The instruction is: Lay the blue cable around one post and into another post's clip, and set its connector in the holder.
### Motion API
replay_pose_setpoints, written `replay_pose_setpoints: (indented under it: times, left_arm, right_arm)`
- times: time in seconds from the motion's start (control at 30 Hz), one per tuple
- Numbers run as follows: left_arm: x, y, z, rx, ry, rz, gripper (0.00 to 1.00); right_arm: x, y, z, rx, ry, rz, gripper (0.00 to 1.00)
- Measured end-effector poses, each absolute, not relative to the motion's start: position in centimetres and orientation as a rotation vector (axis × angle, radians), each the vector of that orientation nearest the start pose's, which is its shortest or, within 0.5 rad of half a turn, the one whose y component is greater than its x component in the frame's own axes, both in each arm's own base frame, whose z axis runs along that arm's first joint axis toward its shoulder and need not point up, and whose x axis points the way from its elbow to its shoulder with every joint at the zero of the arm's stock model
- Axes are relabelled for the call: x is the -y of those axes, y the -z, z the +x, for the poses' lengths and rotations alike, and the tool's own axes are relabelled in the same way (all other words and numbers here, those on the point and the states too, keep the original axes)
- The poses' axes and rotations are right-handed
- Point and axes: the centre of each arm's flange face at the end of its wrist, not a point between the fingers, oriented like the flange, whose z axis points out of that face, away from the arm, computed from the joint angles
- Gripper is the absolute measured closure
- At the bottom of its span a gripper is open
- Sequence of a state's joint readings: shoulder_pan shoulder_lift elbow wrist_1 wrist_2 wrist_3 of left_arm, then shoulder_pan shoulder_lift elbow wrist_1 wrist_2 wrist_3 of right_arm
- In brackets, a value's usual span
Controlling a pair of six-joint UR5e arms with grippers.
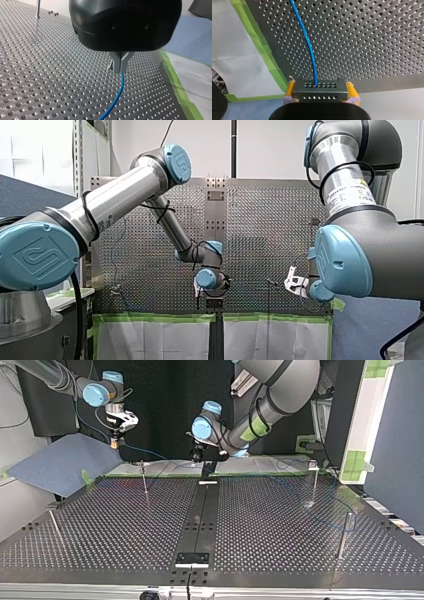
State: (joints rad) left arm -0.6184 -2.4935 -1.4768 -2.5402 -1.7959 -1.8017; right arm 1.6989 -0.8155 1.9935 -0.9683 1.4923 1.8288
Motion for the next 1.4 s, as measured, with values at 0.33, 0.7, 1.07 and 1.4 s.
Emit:
replay_pose_setpoints:
  times: [0.33, 0.7, 1.07, 1.4]
  left_arm:
    - [48.2, -0.9, 48.5, -1.814, 0.408, 0.198, 0.69]
    - [48.2, -0.9, 48.5, -1.82, 0.414, 0.19, 0.54]
    - [48.4, -1.3, 49.1, -1.794, 0.455, 0.155, 0.54]
    - [48.4, -1.6, 50.1, -1.794, 0.46, 0.136, 0.54]
  right_arm:
    - [49.6, 0.8, 20.6, 1.486, -1.413, 1.39, 1.0]
    - [49.6, 0.9, 20.6, 1.487, -1.412, 1.392, 1.0]
    - [49.6, 0.8, 20.6, 1.483, -1.415, 1.388, 1.0]
    - [49.6, 0.9, 20.6, 1.484, -1.411, 1.394, 1.0]
